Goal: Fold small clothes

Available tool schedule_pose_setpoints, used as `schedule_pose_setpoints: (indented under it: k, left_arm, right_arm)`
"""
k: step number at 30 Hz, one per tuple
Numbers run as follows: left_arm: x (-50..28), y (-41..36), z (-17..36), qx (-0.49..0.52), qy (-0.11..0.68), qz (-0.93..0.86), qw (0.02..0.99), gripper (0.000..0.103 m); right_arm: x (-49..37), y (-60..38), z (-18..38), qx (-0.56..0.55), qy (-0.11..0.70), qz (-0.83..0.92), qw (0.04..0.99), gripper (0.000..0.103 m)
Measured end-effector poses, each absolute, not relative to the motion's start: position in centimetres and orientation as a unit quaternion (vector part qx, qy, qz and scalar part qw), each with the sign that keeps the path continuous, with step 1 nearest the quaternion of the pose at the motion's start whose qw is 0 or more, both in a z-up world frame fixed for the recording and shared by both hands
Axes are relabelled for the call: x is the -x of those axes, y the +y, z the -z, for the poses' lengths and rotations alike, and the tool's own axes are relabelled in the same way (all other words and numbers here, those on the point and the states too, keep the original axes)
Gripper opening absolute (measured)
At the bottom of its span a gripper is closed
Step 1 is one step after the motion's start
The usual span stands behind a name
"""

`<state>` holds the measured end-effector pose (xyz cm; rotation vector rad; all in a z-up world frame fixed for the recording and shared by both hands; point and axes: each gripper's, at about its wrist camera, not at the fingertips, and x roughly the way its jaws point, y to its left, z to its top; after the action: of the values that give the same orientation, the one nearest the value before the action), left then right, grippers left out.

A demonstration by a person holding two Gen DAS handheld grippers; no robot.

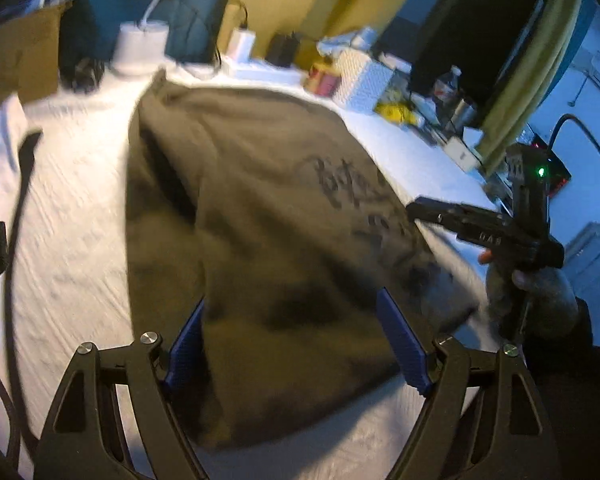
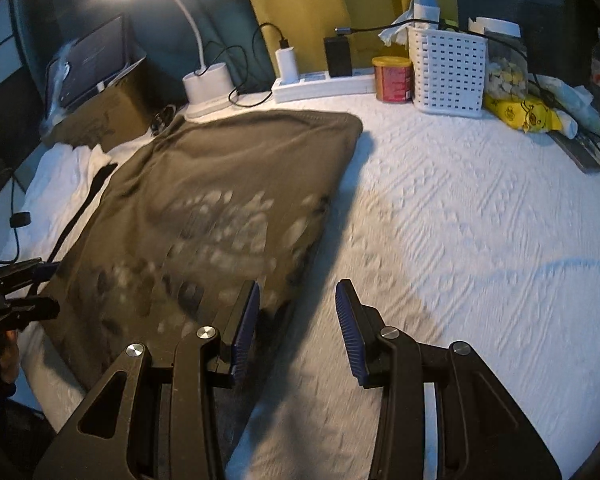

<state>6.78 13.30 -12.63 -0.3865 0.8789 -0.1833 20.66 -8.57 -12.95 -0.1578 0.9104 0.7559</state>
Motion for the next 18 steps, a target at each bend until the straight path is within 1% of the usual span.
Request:
schedule_pose_setpoints:
  k: [2,4,5,6,7,12,14,18]
  left_arm:
    - [-6.2,13.4,12.9,0.19,0.412,0.089,0.887,0.079]
    - [-5.8,13.3,12.8,0.187,0.413,0.088,0.887,0.061]
    - [-5.7,13.2,12.7,0.183,0.415,0.092,0.887,0.033]
    - [-5.6,13.0,12.5,0.177,0.416,0.093,0.887,0.011]
    - [-5.3,12.8,12.1,0.167,0.411,0.09,0.892,0.006]
    - [-3.4,14.0,10.5,0.191,0.378,0.093,0.901,0.004]
    - [-3.0,14.3,10.5,0.191,0.38,0.088,0.901,0.004]
    - [-3.0,14.4,11.2,0.184,0.396,0.084,0.896,0.003]
  right_arm:
    - [-20.1,-8.9,13.1,0.074,0.431,-0.355,0.826,0.042]
    - [-19.6,-9.1,13.2,0.074,0.432,-0.354,0.826,0.042]
    - [-19.5,-9.2,13.2,0.074,0.432,-0.355,0.826,0.042]
    - [-19.2,-9.3,13.1,0.075,0.431,-0.355,0.827,0.042]
    - [-19.0,-9.4,13.1,0.075,0.43,-0.354,0.827,0.042]
    - [-17.6,-9.3,13.2,0.077,0.428,-0.359,0.826,0.042]
    - [-16.8,-9.1,13.5,0.08,0.432,-0.366,0.82,0.045]
    - [-15.1,-8.7,13.6,0.095,0.43,-0.38,0.814,0.045]
